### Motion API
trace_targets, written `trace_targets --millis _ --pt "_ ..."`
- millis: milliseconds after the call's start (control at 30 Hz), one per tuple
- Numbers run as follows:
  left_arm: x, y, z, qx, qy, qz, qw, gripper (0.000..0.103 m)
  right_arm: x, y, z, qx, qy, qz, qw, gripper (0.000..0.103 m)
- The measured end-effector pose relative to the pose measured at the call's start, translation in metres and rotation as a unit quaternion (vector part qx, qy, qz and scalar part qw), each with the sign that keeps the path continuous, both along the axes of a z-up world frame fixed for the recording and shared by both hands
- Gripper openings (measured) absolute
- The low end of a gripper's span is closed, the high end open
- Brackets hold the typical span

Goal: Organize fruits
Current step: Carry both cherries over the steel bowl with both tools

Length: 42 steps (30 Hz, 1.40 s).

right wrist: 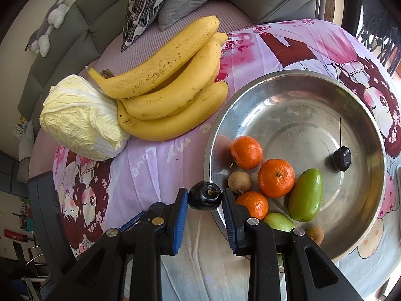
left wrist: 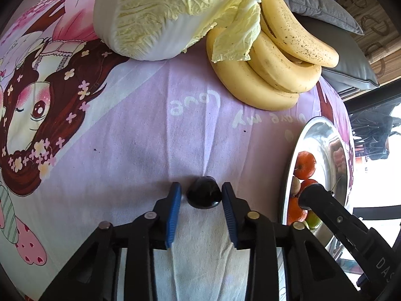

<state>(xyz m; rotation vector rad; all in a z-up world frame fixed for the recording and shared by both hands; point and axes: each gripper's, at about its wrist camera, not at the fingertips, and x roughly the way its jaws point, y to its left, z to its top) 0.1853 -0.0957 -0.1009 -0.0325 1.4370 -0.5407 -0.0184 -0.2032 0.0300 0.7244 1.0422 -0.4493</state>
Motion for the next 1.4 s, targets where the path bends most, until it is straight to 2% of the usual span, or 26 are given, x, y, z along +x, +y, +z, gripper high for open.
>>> trace_targets --millis 300,600,967,1400 --pt "-0.007 -0.007 0.001 -0.007 -0.005 0.003 1.0000 0.030 -0.001 0.000 -0.001 0.000 0.000 -0.005 1.000 0.030" --pt "0.004 -0.001 0.004 -0.016 -0.006 0.015 0.9997 0.030 -0.006 -0.008 -0.002 0.001 0.000 -0.020 1.000 0.030" --pt "0.005 0.022 0.016 -0.021 -0.005 0.017 0.9996 0.029 -0.020 -0.031 -0.003 -0.005 0.008 -0.059 0.998 0.030" --pt "-0.002 -0.007 0.037 -0.022 -0.025 -0.022 0.9992 0.030 -0.054 -0.079 -0.003 -0.026 0.019 -0.139 0.990 0.030"
